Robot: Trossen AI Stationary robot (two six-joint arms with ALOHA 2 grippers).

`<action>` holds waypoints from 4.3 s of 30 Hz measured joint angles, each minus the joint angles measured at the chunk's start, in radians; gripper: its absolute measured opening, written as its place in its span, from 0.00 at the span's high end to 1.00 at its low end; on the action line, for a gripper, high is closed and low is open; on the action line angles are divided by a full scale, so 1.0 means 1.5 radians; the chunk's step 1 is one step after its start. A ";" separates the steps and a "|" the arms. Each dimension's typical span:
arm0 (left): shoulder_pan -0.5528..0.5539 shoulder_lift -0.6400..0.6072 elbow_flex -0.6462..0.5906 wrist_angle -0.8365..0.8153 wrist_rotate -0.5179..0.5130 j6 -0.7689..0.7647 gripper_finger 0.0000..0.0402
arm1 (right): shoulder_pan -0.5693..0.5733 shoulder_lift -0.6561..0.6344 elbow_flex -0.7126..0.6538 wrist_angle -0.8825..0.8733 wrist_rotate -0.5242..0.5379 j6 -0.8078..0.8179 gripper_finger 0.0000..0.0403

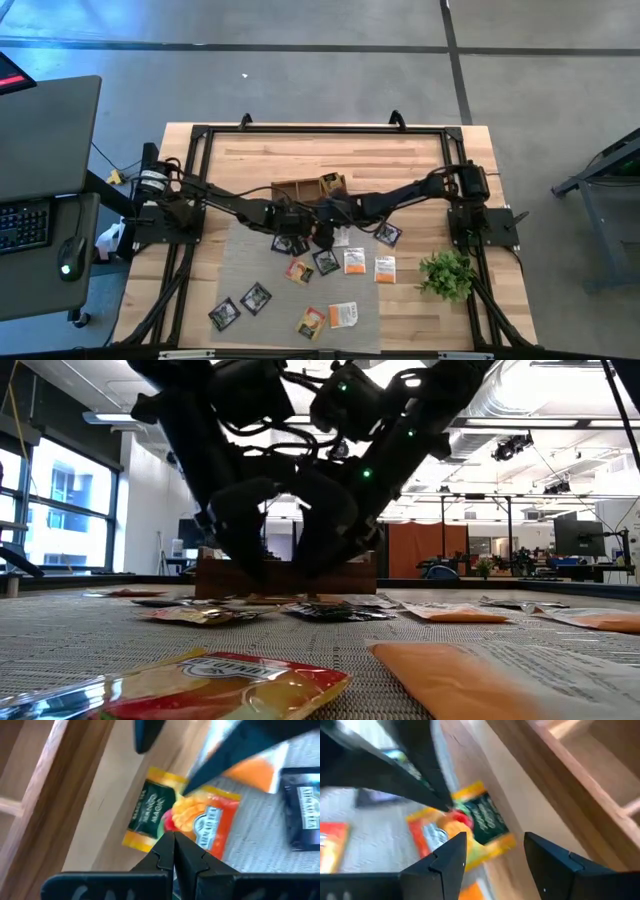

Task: Pick & Place Tea
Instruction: Put the yellow tea bag into the right section of the wooden organizer

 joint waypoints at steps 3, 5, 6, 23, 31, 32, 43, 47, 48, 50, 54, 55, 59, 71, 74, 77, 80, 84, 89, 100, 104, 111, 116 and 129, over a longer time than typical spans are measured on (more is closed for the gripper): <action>0.007 0.000 0.000 -0.030 0.002 -0.006 1.00 | -0.006 0.001 0.000 -0.033 0.016 -0.007 0.52; 0.011 0.000 0.000 -0.051 0.013 -0.025 1.00 | -0.016 0.001 -0.001 -0.038 -0.002 0.001 0.52; 0.012 0.000 0.000 -0.064 0.016 -0.034 1.00 | -0.021 0.001 -0.004 -0.032 -0.011 0.008 0.52; 0.013 0.023 0.000 -0.021 0.039 -0.021 1.00 | -0.033 0.001 -0.008 -0.019 -0.038 0.090 0.52; 0.013 0.035 0.000 0.048 0.033 0.001 1.00 | -0.033 0.001 -0.009 -0.019 -0.058 0.123 0.52; 0.014 0.050 0.001 0.078 0.038 0.008 1.00 | -0.033 0.001 -0.009 -0.019 -0.060 0.125 0.52; 0.035 0.089 0.002 0.150 0.081 0.026 1.00 | -0.024 -0.012 -0.007 -0.096 -0.049 0.163 0.52; 0.035 0.090 0.002 0.183 0.083 0.046 1.00 | -0.018 -0.013 -0.007 -0.117 -0.049 0.193 0.52; 0.035 0.090 0.002 0.182 0.081 0.049 1.00 | -0.017 -0.013 -0.007 -0.123 -0.049 0.197 0.52; 0.034 0.091 0.002 0.179 0.070 0.049 1.00 | -0.014 -0.014 -0.008 -0.138 -0.048 0.206 0.52; 0.029 0.062 -0.001 0.118 0.047 0.030 1.00 | -0.004 -0.017 -0.008 -0.145 -0.033 0.207 0.52; 0.025 0.051 -0.003 0.092 0.038 0.021 1.00 | -0.001 -0.019 -0.008 -0.147 -0.032 0.207 0.53; 0.009 0.015 -0.003 0.059 0.009 0.002 1.00 | 0.005 -0.019 -0.008 -0.151 -0.035 0.207 0.57; -0.031 -0.027 -0.002 -0.063 -0.081 -0.109 1.00 | 0.006 -0.020 -0.009 -0.096 -0.040 0.155 0.62; -0.024 0.008 -0.018 -0.047 -0.088 -0.123 1.00 | 0.006 -0.020 -0.009 -0.086 -0.050 0.154 0.59; -0.015 0.025 -0.021 -0.024 -0.071 -0.124 1.00 | 0.008 -0.020 -0.009 -0.087 -0.056 0.156 0.56; -0.005 0.041 -0.019 -0.003 -0.070 -0.111 1.00 | 0.011 -0.020 -0.009 -0.072 -0.072 0.157 0.53; -0.004 0.045 -0.021 0.066 -0.054 -0.061 1.00 | 0.014 -0.020 -0.009 -0.064 -0.065 0.158 0.50; -0.004 0.047 -0.021 0.107 -0.021 -0.033 1.00 | 0.014 -0.020 -0.008 -0.095 -0.060 0.153 0.49; -0.004 0.046 -0.021 0.114 0.001 -0.032 1.00 | 0.009 -0.020 -0.007 -0.139 -0.003 0.095 0.49; -0.004 0.046 -0.021 0.117 0.002 -0.032 1.00 | 0.008 -0.019 -0.008 -0.158 -0.012 0.097 0.49; -0.004 0.046 -0.021 0.117 -0.003 -0.033 1.00 | 0.013 -0.002 -0.007 -0.150 0.001 0.097 0.49; -0.004 0.046 -0.020 0.107 -0.007 -0.037 1.00 | 0.014 0.015 -0.005 -0.159 0.006 0.100 0.54; -0.004 0.024 -0.004 0.070 -0.034 -0.056 1.00 | 0.013 0.015 -0.006 -0.174 0.009 0.068 0.98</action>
